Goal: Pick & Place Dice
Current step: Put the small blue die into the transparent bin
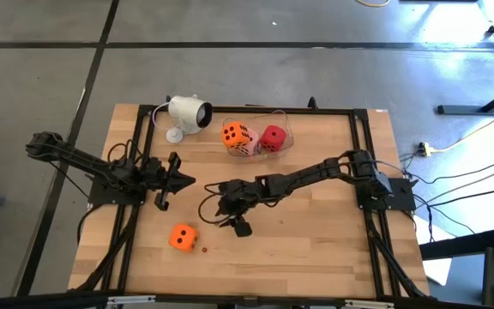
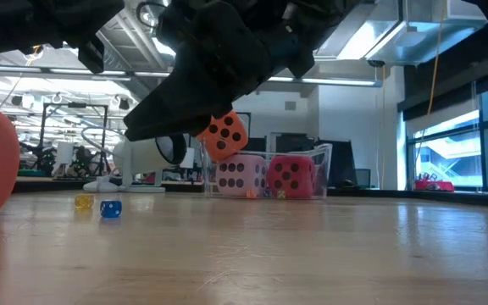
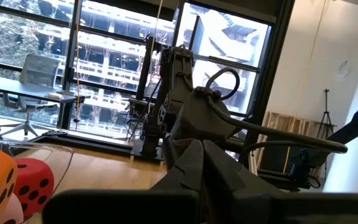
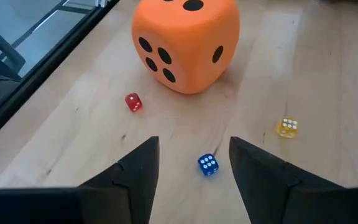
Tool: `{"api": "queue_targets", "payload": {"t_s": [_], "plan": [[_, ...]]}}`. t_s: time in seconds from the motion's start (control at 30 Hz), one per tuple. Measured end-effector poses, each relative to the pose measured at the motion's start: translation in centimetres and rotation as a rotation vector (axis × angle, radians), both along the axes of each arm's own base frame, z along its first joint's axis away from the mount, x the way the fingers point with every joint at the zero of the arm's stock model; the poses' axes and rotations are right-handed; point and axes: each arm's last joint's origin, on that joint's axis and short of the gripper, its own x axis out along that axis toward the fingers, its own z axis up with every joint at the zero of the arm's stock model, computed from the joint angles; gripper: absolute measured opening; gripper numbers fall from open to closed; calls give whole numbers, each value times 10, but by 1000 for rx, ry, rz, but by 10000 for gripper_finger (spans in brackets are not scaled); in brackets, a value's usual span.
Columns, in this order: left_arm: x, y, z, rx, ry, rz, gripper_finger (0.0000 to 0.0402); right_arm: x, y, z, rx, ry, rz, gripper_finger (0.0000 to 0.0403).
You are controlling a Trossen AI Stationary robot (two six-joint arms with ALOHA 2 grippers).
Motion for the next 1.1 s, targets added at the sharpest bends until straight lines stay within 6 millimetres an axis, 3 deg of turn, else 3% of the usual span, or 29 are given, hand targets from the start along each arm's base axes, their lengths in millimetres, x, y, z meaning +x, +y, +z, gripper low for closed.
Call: {"api": "queue_targets", "payload": {"t_s": [0.17, 0.4, 0.73, 1.1], "plan": [[0, 0, 0, 0, 0, 0, 11, -1, 0, -3, 1, 22, -3, 192], [0, 0, 0, 0, 0, 0, 8, 7, -1, -37, 47, 98, -54, 192], [0, 0, -1, 1, 7, 3, 12, 23, 2, -48, 50, 84, -55, 192], [1, 0, -2, 3, 19, 3, 11, 23, 1, -58, 69, 126, -65, 192]]}}
